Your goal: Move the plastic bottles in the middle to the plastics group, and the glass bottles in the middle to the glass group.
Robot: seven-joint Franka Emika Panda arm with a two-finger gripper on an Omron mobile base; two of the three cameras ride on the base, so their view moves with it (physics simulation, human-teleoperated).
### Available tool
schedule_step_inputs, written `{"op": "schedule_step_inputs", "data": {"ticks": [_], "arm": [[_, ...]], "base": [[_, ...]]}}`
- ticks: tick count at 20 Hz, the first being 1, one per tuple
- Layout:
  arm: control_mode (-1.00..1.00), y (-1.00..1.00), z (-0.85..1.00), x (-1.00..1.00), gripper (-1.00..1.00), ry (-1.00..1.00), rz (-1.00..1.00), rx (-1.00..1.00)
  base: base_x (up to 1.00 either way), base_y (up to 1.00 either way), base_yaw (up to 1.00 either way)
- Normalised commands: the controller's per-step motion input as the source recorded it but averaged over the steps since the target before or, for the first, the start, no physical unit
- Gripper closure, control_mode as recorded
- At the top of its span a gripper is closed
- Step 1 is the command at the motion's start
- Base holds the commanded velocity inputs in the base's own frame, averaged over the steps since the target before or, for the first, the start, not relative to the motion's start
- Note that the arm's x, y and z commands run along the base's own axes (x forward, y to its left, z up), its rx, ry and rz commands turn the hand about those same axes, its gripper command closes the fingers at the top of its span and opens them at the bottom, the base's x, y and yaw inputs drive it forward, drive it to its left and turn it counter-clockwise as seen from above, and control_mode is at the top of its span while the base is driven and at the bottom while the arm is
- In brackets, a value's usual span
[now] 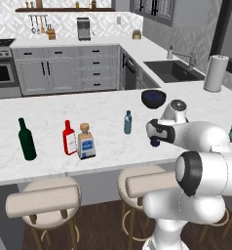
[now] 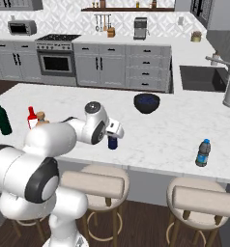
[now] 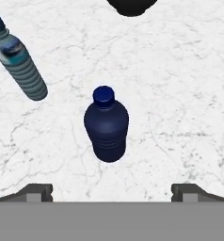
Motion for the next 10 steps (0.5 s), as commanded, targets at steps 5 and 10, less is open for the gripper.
{"op": "schedule_step_inputs", "data": {"ticks": [5, 10], "arm": [[-1.0, -0.13, -0.05, 0.09, -1.0, 0.0, 0.0, 0.0], [-1.0, -0.01, -0.12, 0.02, -1.0, 0.0, 0.0, 0.0]], "base": [[0.0, 0.0, 0.0], [0.0, 0.0, 0.0]]}}
